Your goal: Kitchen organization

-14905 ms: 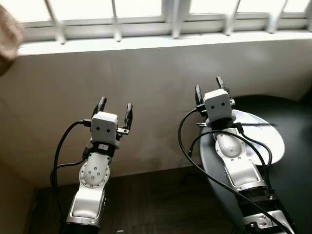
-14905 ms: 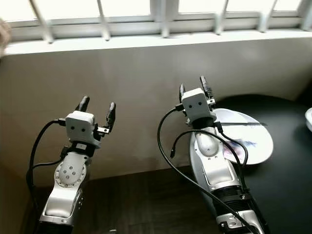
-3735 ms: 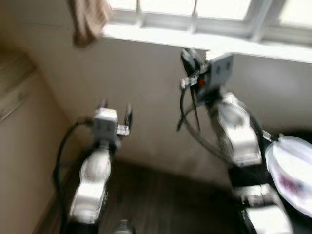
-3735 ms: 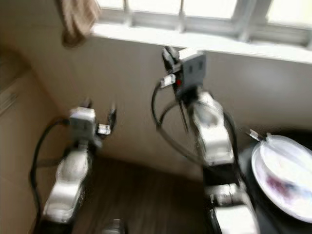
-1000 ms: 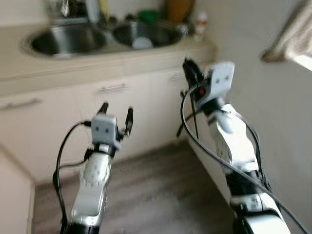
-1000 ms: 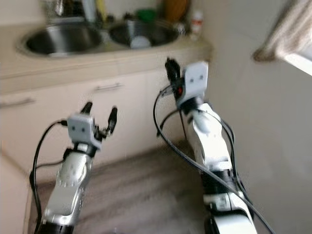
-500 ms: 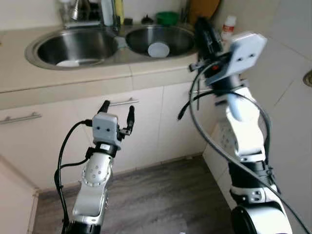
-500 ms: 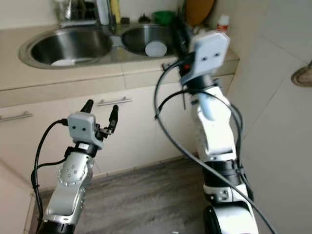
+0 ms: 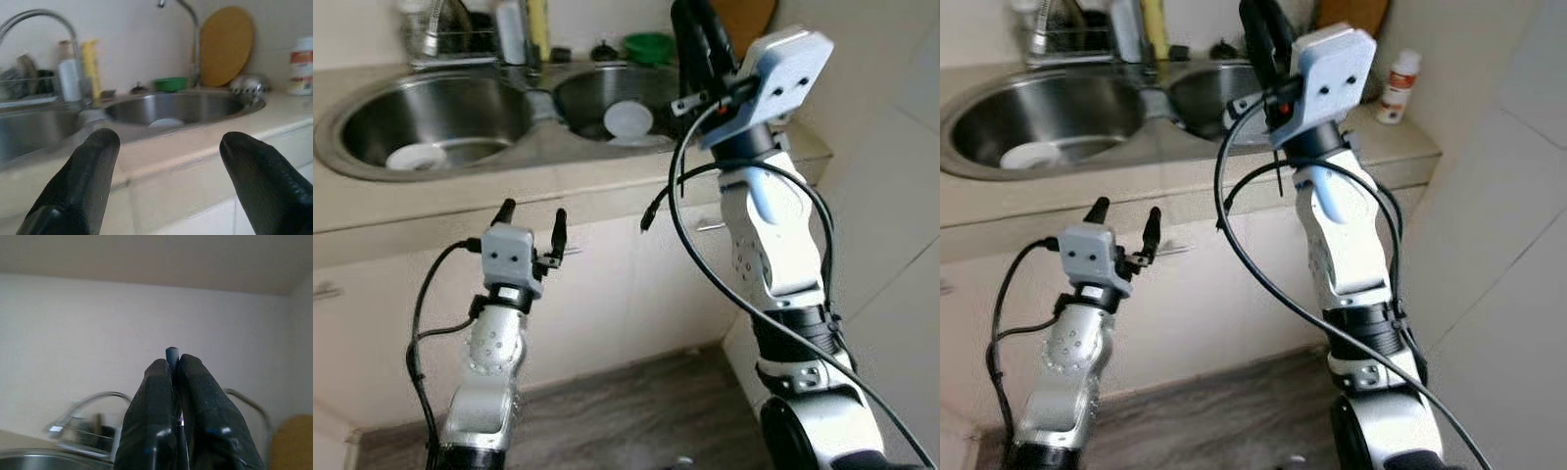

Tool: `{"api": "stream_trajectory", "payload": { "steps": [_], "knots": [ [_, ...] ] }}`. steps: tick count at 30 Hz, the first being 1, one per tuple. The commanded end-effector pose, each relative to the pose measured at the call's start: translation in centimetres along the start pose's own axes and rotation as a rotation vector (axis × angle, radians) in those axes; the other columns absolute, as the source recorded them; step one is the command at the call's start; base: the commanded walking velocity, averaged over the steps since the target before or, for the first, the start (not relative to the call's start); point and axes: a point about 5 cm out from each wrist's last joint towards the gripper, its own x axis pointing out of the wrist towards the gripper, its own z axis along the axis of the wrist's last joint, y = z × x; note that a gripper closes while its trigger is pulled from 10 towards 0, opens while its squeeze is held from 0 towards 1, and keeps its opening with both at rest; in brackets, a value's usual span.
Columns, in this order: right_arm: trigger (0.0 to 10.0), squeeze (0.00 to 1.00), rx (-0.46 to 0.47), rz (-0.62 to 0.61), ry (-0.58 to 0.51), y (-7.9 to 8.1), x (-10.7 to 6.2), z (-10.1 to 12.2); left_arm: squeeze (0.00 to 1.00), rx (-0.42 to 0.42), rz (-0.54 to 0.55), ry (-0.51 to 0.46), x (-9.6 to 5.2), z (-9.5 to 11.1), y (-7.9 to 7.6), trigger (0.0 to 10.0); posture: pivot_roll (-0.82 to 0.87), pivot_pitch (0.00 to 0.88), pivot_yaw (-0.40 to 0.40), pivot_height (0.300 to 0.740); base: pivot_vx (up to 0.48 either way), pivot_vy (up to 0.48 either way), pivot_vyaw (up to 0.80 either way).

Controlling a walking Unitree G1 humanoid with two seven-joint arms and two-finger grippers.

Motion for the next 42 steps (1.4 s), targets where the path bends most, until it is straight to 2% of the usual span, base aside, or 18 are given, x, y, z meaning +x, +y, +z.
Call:
{"api": "stream_trajectory", "payload": {
  "steps": [1,6,17,26,34,42],
  "knots": [
    [0.0,0.00,0.012,0.031,-0.053,0.7,0.9,0.9,0.00,0.014,0.020,-0.011,0.0,0.3,0.7,10.0,0.05,0.009,-0.050,0.740,0.409,0.000,0.00],
    [0.0,0.00,0.003,0.052,-0.070,0.8,1.7,1.1,0.00,0.014,0.017,-0.011,0.1,0.3,0.7,10.0,0.05,0.010,-0.048,0.740,0.385,0.000,0.00],
    [0.0,0.00,-0.005,0.069,-0.103,1.2,2.9,1.3,0.00,0.029,0.033,-0.046,0.2,0.9,1.0,10.0,0.07,0.010,-0.050,0.740,0.305,0.000,0.80],
    [0.0,0.00,0.010,0.057,-0.102,1.0,3.4,0.9,0.00,0.029,0.038,-0.054,0.2,1.0,0.9,10.0,0.07,0.004,-0.054,0.740,0.000,0.000,0.00],
    [0.0,0.00,-0.006,0.014,-0.016,0.8,3.5,-1.0,0.00,0.020,0.047,-0.055,0.2,1.0,0.9,10.0,0.08,0.000,-0.057,0.740,0.000,0.000,0.00],
    [0.0,0.00,0.036,-0.037,0.062,0.4,3.3,-3.3,0.00,0.021,0.039,-0.052,0.2,0.9,0.8,10.0,0.09,0.000,-0.056,0.740,0.000,0.000,0.00]
  ]
}}
